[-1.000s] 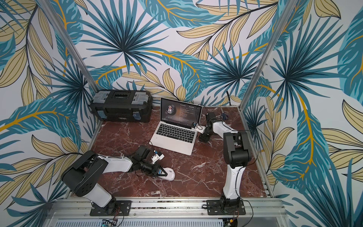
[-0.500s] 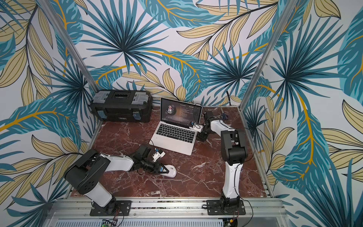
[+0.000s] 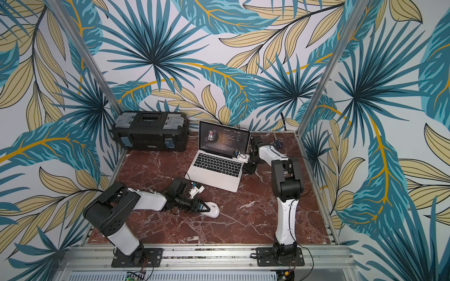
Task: Remove the wireless mouse receiver from the laptop
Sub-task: Place the mouse at the center of the board.
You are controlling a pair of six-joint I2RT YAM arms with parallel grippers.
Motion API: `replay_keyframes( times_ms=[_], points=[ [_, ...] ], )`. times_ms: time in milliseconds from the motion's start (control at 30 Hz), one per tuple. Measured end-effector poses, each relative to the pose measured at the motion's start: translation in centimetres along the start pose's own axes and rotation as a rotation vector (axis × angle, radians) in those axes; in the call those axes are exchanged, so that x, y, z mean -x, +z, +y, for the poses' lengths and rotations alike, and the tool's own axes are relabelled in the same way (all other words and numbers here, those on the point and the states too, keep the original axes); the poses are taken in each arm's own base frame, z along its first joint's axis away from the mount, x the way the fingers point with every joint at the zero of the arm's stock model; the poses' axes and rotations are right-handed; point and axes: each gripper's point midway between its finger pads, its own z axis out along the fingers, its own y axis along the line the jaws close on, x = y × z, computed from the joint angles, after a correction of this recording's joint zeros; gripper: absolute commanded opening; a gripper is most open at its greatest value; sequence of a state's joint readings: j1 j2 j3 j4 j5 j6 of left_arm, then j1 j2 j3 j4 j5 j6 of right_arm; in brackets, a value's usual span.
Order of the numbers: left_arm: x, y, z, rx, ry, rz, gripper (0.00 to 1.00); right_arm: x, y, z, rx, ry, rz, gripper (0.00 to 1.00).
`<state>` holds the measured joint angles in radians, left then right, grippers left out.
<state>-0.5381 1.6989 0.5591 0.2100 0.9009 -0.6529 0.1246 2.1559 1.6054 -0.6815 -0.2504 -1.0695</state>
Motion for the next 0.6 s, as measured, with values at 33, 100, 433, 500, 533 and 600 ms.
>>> replay_keyframes(
  times_ms=[33,100,433,500,533,600],
  points=[
    [0.1,-0.1,-0.1,-0.001,0.002,-0.005,0.5,0.0,0.0,0.0,0.007,0.0,0.004,0.68],
    [0.3,-0.4,0.0,0.005,0.001,-0.015,0.53,0.0,0.1,0.1,0.016,-0.002,0.009,0.66],
    [0.8,-2.5,0.7,0.09,-0.021,-0.071,0.59,0.0,0.2,0.5,0.053,-0.032,0.03,0.57],
    [0.8,-3.0,0.9,0.109,-0.029,-0.08,0.59,0.1,0.2,0.6,0.058,-0.039,0.033,0.54],
    [0.8,-3.2,1.0,0.117,-0.031,-0.084,0.6,0.1,0.2,0.6,0.06,-0.041,0.037,0.54],
    [0.8,-3.6,1.2,0.129,-0.037,-0.089,0.61,0.1,0.2,0.7,0.063,-0.048,0.042,0.51]
  ],
)
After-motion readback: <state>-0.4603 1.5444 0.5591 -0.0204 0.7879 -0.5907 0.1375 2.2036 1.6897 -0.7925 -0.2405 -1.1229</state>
